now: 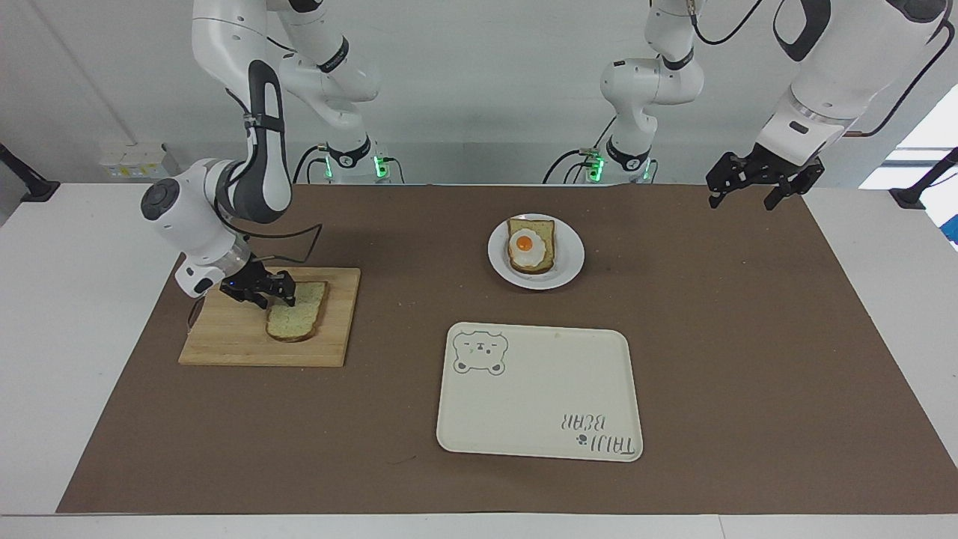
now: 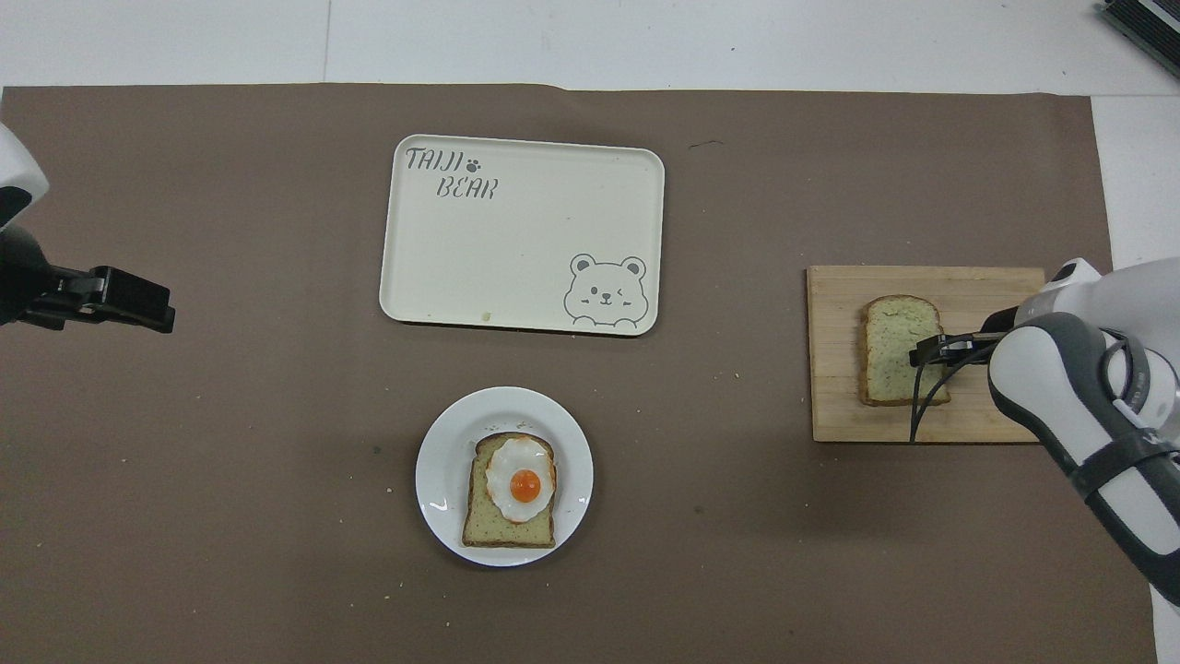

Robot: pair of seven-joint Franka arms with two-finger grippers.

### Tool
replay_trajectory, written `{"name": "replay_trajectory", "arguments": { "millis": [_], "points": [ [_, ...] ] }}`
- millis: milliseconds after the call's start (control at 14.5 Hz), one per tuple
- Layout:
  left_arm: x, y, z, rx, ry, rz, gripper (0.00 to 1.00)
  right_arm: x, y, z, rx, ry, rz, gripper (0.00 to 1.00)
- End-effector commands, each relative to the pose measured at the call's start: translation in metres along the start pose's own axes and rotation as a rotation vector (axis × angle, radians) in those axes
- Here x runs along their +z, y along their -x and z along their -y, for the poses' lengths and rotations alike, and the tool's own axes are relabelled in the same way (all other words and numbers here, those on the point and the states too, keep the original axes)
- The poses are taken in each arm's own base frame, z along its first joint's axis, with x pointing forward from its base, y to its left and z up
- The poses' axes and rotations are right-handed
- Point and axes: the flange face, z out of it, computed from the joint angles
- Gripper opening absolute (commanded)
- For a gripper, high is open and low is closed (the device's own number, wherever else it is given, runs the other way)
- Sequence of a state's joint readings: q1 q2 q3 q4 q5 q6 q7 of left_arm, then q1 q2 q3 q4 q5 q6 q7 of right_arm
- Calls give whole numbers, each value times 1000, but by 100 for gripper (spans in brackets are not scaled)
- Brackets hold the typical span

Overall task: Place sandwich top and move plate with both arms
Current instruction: 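Reach the right gripper to the bread slice on the cutting board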

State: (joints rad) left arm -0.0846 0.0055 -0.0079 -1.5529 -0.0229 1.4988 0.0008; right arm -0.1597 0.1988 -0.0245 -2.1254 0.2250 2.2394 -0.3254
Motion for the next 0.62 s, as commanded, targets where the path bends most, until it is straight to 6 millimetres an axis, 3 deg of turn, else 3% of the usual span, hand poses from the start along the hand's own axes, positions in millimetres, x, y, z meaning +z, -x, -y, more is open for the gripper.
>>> {"name": "replay_trajectory", "arguments": {
  "millis": [0, 553],
  "points": [
    [1, 6, 4, 1, -9, 8, 100, 0, 2, -3, 8, -19, -15, 0],
    [0, 6, 4, 1, -9, 6, 100, 2, 0, -2, 41, -17, -13, 0]
  ]
}}
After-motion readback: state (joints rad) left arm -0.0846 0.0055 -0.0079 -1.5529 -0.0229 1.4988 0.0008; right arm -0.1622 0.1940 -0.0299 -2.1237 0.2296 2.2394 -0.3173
